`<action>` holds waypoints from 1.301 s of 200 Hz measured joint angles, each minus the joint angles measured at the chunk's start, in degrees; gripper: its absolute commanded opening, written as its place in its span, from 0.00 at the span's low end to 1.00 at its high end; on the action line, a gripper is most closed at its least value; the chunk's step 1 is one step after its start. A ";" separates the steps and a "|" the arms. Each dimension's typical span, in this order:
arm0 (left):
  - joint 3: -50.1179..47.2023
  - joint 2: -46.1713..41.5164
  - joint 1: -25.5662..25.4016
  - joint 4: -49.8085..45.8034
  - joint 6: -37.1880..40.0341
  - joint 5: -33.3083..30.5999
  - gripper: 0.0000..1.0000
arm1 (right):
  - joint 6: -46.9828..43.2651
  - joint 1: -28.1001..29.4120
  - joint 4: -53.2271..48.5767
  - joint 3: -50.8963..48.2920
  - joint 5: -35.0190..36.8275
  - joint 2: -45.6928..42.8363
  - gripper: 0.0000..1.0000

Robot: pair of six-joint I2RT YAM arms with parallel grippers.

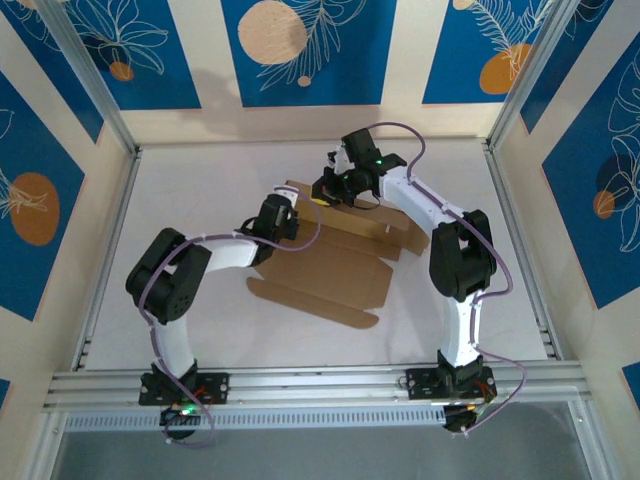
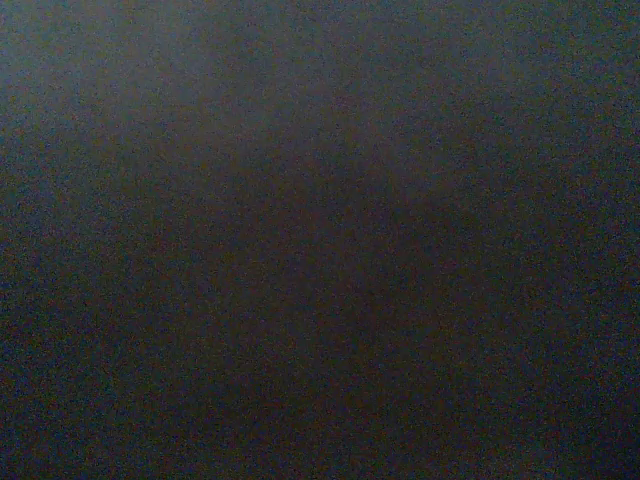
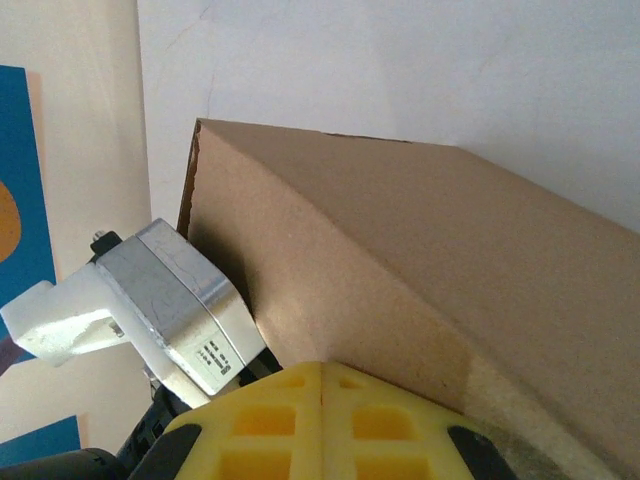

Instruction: Fold the paper box

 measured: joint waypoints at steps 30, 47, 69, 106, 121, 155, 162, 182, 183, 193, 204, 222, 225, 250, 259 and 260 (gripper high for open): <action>2.27 0.98 -0.11 -2.08 -1.31 -1.25 0.00 | 0.00 -0.24 0.39 0.02 0.02 0.11 0.04; 3.45 1.64 -0.37 -3.15 -1.79 -2.67 0.00 | 0.02 -0.22 0.33 0.02 -0.02 0.13 0.04; 4.31 2.38 -0.94 -3.50 -2.67 -4.68 0.00 | 0.00 -0.17 0.31 0.02 0.00 0.24 0.04; 3.93 2.45 -1.18 -2.91 -3.54 -5.46 0.00 | -0.09 -0.17 -0.46 0.59 0.04 0.31 0.17; 3.41 2.40 -1.18 -2.12 -3.67 -5.49 0.00 | -0.90 -0.42 -0.94 1.05 0.02 0.28 0.26; 0.63 0.55 -1.18 -1.01 -5.16 -5.51 0.00 | -1.95 -1.55 -2.97 1.11 0.57 -2.27 0.45; 0.35 0.11 -1.18 -1.51 -5.60 -5.51 0.00 | -2.27 -2.27 -3.78 1.11 1.29 -3.37 0.48; 0.26 -0.94 -1.16 -3.76 -6.99 -5.88 0.00 | -3.04 -5.01 -5.42 0.57 3.91 -7.63 0.50; 0.26 -0.98 -1.16 -3.85 -7.08 -5.90 0.00 | -3.04 -5.09 -5.44 0.50 3.96 -7.85 0.50; 0.26 -1.60 -1.16 -5.22 -7.89 -6.21 0.00 | -2.99 -6.93 -5.79 -0.85 5.33 -10.82 0.50; -0.02 -2.32 -1.16 -6.51 -8.70 -6.69 0.00 | -2.84 -8.94 -6.14 -2.69 6.49 -13.81 0.48; -0.26 -2.97 -1.16 -8.11 -9.84 -7.54 0.00 | -1.60 -12.50 -6.40 -6.10 8.57 -17.59 0.43; -0.26 -3.02 -1.16 -8.15 -9.99 -7.67 0.00 | -1.68 -13.00 -6.54 -6.51 9.03 -17.92 0.43; -0.33 -3.08 -1.16 -8.50 -11.17 -8.63 0.00 | -1.18 -14.75 -8.98 -8.59 12.70 -18.25 0.48; -0.57 -3.10 -1.16 -8.37 -11.45 -9.03 0.00 | -0.87 -14.71 -10.01 -9.40 13.35 -18.25 0.50; -0.61 -3.13 -1.16 -8.33 -11.52 -9.09 0.00 | -0.94 -14.73 -10.16 -9.53 13.38 -18.25 0.50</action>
